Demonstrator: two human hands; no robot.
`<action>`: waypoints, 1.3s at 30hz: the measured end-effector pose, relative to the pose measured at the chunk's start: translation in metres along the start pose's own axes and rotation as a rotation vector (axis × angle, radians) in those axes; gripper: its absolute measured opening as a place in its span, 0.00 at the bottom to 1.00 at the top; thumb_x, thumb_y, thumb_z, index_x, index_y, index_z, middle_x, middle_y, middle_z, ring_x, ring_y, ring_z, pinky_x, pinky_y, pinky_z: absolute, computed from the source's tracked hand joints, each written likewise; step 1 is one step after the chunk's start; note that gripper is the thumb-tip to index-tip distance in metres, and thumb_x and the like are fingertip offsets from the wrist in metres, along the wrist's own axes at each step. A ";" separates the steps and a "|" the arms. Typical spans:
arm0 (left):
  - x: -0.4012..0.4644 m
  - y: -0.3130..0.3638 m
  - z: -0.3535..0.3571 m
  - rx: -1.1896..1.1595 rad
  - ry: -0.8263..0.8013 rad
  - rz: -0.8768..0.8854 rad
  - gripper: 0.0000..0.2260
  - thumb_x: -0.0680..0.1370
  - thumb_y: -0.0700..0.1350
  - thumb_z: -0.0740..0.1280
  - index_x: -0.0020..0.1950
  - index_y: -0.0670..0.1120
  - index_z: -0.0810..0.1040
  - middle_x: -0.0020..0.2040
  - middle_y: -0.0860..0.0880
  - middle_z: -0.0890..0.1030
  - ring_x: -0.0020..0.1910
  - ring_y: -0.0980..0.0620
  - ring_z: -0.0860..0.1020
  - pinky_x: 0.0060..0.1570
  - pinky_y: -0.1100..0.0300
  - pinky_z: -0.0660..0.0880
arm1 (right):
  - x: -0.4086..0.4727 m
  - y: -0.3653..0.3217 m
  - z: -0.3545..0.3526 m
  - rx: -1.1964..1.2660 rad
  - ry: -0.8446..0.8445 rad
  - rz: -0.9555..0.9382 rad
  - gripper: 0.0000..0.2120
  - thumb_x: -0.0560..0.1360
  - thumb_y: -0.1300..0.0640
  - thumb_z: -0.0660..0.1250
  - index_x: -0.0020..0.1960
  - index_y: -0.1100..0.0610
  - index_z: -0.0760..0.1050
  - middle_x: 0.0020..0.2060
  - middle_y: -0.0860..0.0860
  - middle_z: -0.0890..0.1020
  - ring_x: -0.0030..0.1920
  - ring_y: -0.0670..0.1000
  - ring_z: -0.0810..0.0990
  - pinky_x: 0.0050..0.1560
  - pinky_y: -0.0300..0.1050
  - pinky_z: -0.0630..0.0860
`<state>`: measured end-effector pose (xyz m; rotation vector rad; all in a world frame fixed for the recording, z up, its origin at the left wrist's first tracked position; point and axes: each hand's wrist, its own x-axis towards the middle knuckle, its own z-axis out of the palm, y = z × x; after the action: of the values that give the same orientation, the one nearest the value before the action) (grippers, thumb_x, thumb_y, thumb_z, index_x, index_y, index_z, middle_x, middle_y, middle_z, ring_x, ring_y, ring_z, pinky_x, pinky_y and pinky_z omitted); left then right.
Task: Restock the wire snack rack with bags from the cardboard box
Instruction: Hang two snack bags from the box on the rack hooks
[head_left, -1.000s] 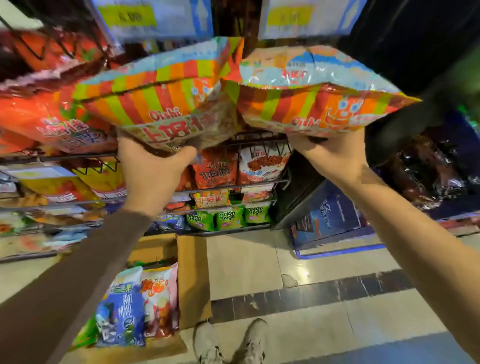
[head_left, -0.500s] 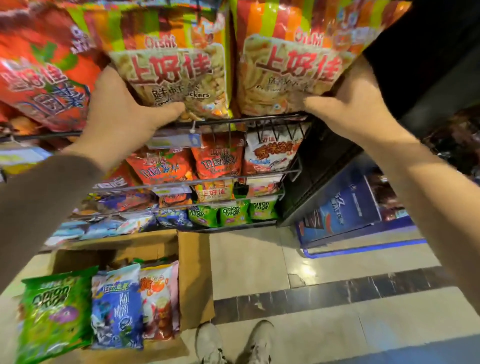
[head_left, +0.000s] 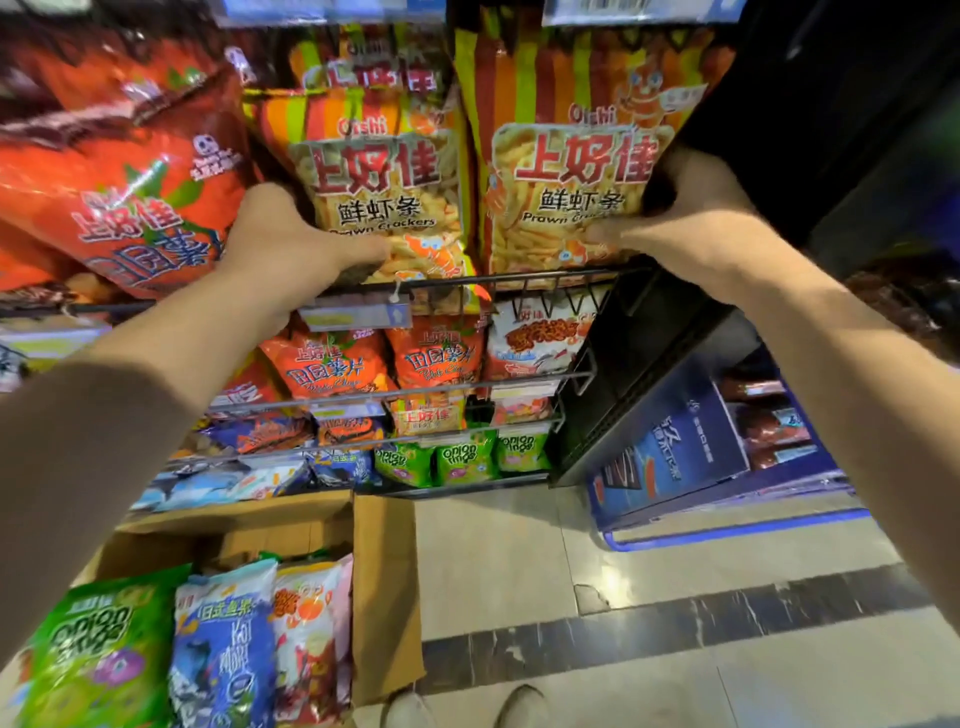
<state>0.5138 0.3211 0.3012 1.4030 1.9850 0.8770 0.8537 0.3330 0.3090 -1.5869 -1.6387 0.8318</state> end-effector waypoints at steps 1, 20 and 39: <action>-0.001 -0.003 0.001 -0.014 0.006 0.005 0.28 0.63 0.55 0.82 0.54 0.41 0.77 0.45 0.50 0.81 0.45 0.49 0.80 0.34 0.59 0.71 | -0.012 -0.003 0.014 -0.105 0.035 -0.028 0.27 0.69 0.53 0.80 0.65 0.54 0.76 0.55 0.39 0.81 0.51 0.29 0.77 0.55 0.24 0.73; -0.015 -0.001 0.002 -0.071 0.011 0.070 0.28 0.65 0.57 0.78 0.60 0.46 0.77 0.54 0.50 0.83 0.52 0.47 0.81 0.55 0.47 0.79 | -0.024 -0.023 0.034 -0.180 0.123 0.010 0.24 0.74 0.47 0.74 0.67 0.50 0.76 0.59 0.44 0.81 0.56 0.44 0.77 0.58 0.39 0.72; -0.158 0.048 -0.131 0.572 -0.117 0.288 0.24 0.76 0.55 0.64 0.70 0.48 0.72 0.65 0.45 0.75 0.63 0.40 0.75 0.59 0.41 0.74 | -0.150 -0.163 0.002 -0.727 0.080 -0.109 0.29 0.78 0.41 0.64 0.69 0.62 0.74 0.63 0.60 0.79 0.61 0.63 0.78 0.60 0.56 0.77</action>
<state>0.4929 0.1568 0.4316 2.0424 2.0619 0.3248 0.7631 0.1763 0.4361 -1.9364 -2.0770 0.0919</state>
